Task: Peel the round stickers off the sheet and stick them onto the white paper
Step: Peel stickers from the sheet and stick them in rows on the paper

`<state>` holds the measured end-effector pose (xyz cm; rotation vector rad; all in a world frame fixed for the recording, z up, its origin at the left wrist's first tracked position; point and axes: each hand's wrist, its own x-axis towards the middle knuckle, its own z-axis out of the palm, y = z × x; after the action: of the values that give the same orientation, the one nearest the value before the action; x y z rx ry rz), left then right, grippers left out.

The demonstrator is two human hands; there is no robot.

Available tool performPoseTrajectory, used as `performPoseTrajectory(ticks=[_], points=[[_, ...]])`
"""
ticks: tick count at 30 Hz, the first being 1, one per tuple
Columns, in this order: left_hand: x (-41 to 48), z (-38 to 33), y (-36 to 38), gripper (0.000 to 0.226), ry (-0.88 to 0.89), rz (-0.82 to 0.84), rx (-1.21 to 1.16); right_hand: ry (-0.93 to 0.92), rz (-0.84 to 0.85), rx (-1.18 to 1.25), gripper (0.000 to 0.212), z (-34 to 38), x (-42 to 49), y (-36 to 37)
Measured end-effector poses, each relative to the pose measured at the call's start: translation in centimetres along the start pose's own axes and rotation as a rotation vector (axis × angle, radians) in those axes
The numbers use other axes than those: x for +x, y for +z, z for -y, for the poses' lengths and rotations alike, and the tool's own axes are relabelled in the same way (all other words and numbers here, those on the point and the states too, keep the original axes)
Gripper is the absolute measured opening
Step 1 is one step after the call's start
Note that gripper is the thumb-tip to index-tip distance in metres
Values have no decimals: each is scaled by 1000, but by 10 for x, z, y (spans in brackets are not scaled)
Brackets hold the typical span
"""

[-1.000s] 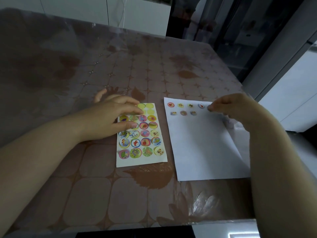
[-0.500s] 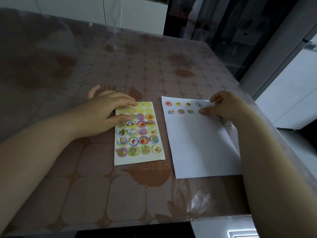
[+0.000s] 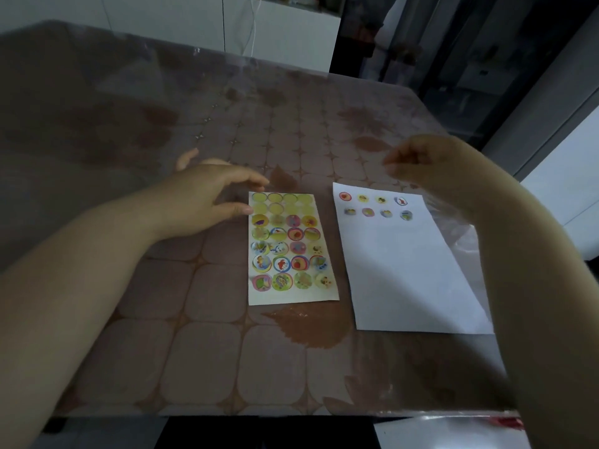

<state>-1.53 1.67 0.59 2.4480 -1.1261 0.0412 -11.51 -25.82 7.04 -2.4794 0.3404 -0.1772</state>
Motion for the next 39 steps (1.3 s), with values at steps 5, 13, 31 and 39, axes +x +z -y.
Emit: performPoseTrajectory(ticks=[5,13,31,39], points=[[0,1,0,48,-17,32,-2,-243,341,-155,8,52,-6,44],[-2,3,7,75,-57,143,-16,-325,218,-65,15,58,2,115],[-3,-8,6,74,-164,214,34,-277,192,227,9,50,-3,119],[-4,-7,7,57,-132,261,80,-126,19,272,12,49,3,59]])
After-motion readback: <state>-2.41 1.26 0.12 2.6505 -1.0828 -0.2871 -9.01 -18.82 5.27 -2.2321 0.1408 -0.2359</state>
